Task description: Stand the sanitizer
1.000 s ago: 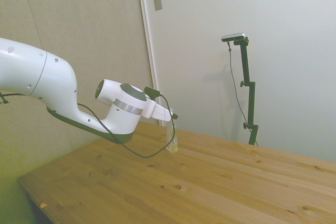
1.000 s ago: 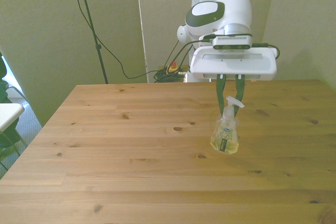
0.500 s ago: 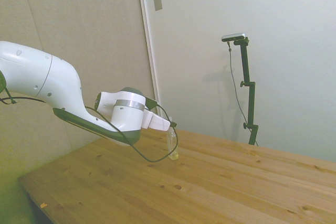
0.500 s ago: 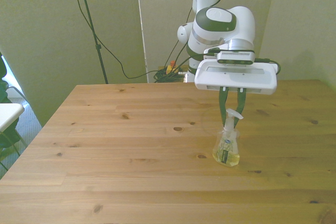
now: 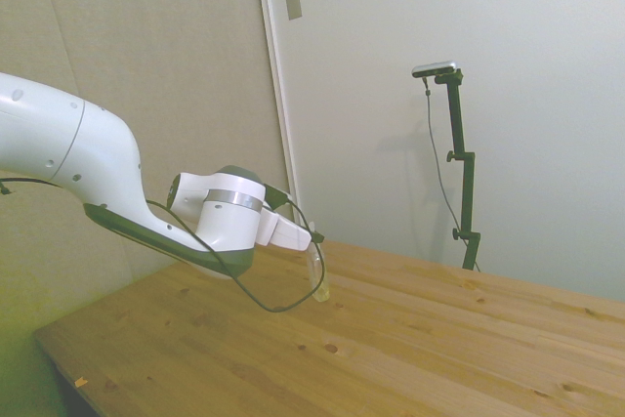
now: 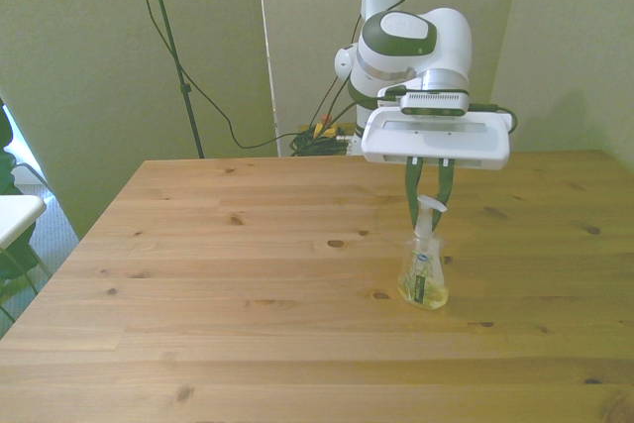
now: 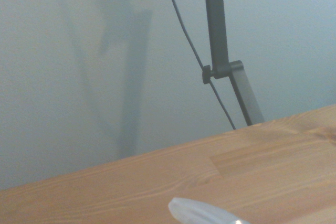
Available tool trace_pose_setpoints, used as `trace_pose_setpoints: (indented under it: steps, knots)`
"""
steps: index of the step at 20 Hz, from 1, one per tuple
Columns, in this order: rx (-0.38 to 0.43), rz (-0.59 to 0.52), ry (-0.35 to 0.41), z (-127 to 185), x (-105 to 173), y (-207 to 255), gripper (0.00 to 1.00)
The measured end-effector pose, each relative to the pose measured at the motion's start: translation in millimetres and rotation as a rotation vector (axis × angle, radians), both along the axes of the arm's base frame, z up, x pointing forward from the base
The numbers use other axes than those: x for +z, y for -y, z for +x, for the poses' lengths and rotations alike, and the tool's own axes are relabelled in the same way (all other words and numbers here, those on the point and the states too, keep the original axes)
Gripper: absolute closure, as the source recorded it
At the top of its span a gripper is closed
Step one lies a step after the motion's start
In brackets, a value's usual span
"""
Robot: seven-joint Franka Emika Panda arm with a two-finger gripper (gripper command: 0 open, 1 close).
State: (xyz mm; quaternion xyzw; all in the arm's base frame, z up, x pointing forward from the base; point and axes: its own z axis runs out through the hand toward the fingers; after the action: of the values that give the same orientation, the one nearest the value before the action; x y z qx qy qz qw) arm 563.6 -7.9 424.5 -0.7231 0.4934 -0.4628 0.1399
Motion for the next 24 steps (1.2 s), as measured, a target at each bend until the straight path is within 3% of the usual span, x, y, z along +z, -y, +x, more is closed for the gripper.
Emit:
trace_pose_setpoints:
  steps: [13,24]
  knots:
    - [-0.005,0.001,-0.017,-13.4,-6.0,0.2,0.0]
    - [0.018,-0.006,-0.068,-18.6,-31.0,-13.6,0.0]
